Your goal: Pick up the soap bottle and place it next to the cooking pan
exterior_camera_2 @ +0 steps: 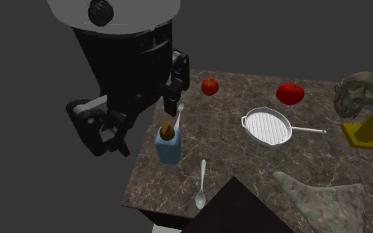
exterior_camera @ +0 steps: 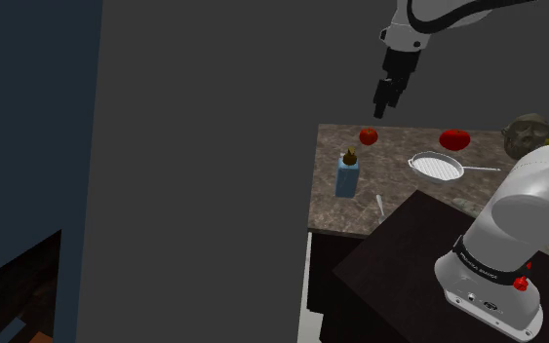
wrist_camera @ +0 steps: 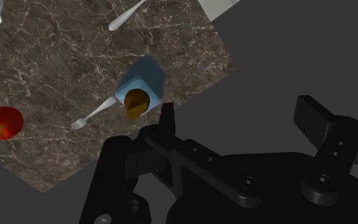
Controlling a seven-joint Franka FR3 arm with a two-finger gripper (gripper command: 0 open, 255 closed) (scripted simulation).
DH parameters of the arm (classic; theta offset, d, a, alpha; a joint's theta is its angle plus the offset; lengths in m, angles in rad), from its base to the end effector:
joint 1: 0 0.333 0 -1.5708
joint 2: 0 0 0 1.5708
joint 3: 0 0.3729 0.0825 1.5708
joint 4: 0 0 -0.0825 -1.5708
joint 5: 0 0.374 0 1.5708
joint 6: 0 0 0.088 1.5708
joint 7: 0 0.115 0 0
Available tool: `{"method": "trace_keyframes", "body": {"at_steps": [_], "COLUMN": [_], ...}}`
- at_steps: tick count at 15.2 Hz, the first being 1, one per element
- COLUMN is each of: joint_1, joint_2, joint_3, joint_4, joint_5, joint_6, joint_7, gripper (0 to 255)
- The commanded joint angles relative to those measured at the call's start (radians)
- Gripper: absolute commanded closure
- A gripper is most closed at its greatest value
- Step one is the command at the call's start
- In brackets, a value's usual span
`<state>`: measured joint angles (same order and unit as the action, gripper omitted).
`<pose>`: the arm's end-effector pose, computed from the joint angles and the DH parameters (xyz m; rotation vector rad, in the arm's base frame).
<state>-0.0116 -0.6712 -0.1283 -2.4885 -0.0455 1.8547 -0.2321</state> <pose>0.3043 -0.0558 0.5513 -3.1049 -0.2029 -0.0614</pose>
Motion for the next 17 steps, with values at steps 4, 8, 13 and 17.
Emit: {"method": "trace_keyframes", "body": {"at_steps": [4,8,13,17], "joint_1": [-0.006,-0.007,-0.006,-0.008], "joint_2": [0.158,0.3,0.494,0.658], "joint_3": [-0.047,-0.084,-0.126,-0.149], "joint_4": [-0.012,0.0,0.048,0.11], "joint_5": [-0.015,-0.015,0.012,0.059], "joint_6": [0.164,0.286,0.422,0.512], "joint_7": [-0.049,-0.093,-0.158,-0.222], "gripper": [0,0,0,0]}}
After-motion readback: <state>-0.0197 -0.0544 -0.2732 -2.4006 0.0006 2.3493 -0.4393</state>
